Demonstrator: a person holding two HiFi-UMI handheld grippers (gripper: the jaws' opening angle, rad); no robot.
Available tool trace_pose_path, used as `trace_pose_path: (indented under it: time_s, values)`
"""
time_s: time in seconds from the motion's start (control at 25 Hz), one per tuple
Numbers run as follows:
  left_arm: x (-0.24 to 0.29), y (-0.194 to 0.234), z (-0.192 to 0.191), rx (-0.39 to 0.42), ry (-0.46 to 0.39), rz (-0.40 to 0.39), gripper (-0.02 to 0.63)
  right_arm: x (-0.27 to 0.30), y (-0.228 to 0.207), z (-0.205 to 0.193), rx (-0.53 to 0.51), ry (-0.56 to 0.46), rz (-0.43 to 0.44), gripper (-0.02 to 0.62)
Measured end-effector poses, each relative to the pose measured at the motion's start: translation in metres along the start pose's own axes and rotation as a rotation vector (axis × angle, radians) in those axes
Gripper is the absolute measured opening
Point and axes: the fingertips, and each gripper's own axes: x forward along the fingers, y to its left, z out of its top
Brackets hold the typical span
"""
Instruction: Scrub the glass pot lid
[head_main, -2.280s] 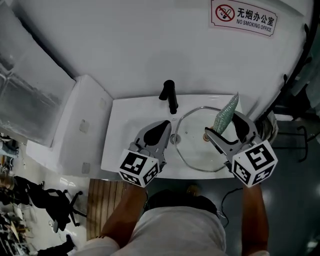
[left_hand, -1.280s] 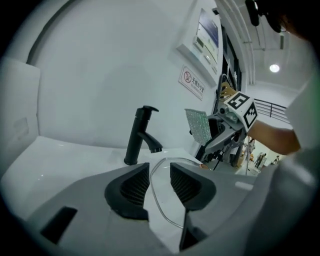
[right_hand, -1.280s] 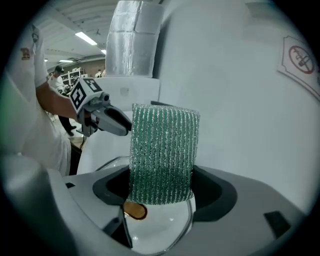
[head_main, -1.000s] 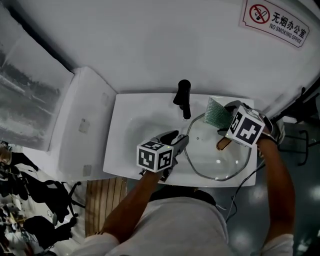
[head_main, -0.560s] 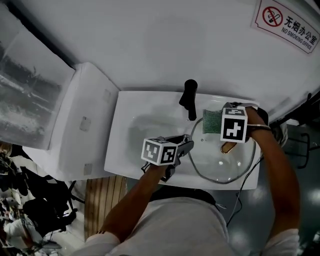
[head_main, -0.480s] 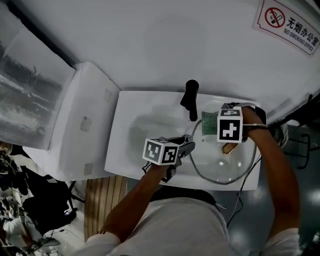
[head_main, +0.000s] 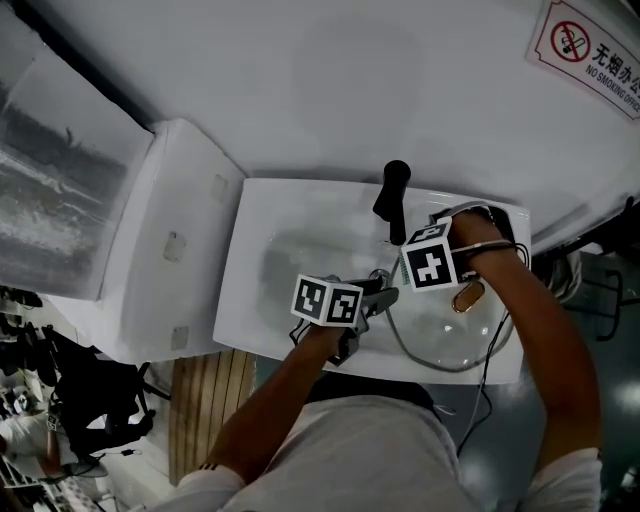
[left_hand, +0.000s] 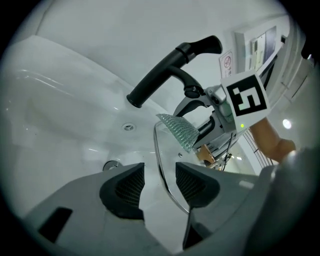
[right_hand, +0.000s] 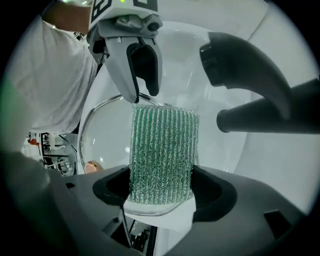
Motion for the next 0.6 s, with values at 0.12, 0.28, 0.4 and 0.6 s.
trace_pose_path:
  time_s: [0.12,0.28,0.4,0.6]
  values:
    - [0.002,-0.004,0.0,-0.012,0.001,-0.042,0.163,0.001,0.0,0.001,-0.008,0.008,0.015,0.348]
    - [0.003,-0.007,0.0,-0.017,-0.002,-0.069,0.123,0.002,-0.001,0.0,0.005,-0.011,0.035,0.348]
    - [0.003,-0.007,0.0,-0.02,-0.003,-0.074,0.12,0.002,-0.001,-0.003,0.041,-0.054,0.052,0.348]
    - [0.002,-0.007,0.0,-0.015,-0.005,-0.069,0.118,0.001,-0.001,-0.017,0.166,-0.137,0.076,0.348]
